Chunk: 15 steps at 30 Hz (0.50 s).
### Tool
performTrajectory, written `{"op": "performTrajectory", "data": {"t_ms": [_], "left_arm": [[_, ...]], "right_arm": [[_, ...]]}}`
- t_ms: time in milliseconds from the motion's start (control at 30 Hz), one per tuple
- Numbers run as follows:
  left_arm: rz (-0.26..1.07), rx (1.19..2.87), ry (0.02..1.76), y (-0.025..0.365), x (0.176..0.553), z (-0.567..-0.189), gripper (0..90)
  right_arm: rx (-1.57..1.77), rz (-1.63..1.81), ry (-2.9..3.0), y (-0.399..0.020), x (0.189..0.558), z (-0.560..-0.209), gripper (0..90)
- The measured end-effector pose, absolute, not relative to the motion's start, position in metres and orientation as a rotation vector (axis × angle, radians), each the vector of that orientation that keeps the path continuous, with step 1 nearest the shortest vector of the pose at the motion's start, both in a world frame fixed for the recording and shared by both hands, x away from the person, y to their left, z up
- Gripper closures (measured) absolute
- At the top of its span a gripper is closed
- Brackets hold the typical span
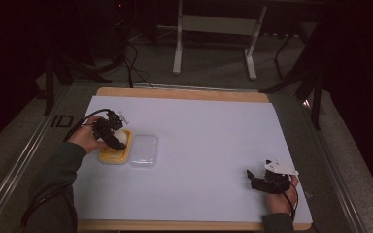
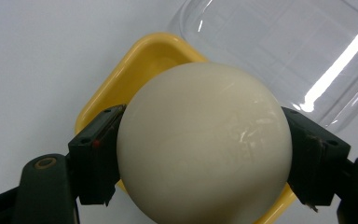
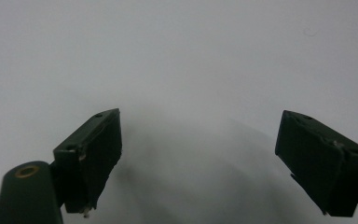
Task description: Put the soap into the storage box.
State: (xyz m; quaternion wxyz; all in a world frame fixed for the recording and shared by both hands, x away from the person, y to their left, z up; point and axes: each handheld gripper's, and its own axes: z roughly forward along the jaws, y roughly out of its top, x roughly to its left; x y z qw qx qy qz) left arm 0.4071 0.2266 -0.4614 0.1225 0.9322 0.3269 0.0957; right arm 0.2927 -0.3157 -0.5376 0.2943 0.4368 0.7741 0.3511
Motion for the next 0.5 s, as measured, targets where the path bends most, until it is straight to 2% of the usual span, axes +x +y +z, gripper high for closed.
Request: {"op": "performTrajectory", "data": {"t_ms": [500], "left_arm": [[0.239, 2.725, 0.999, 0.233, 0.408, -0.478, 23.2]], "right_arm": [[1.157, 0.93, 2.063, -0.315, 0.293, -0.538, 14.5]]}}
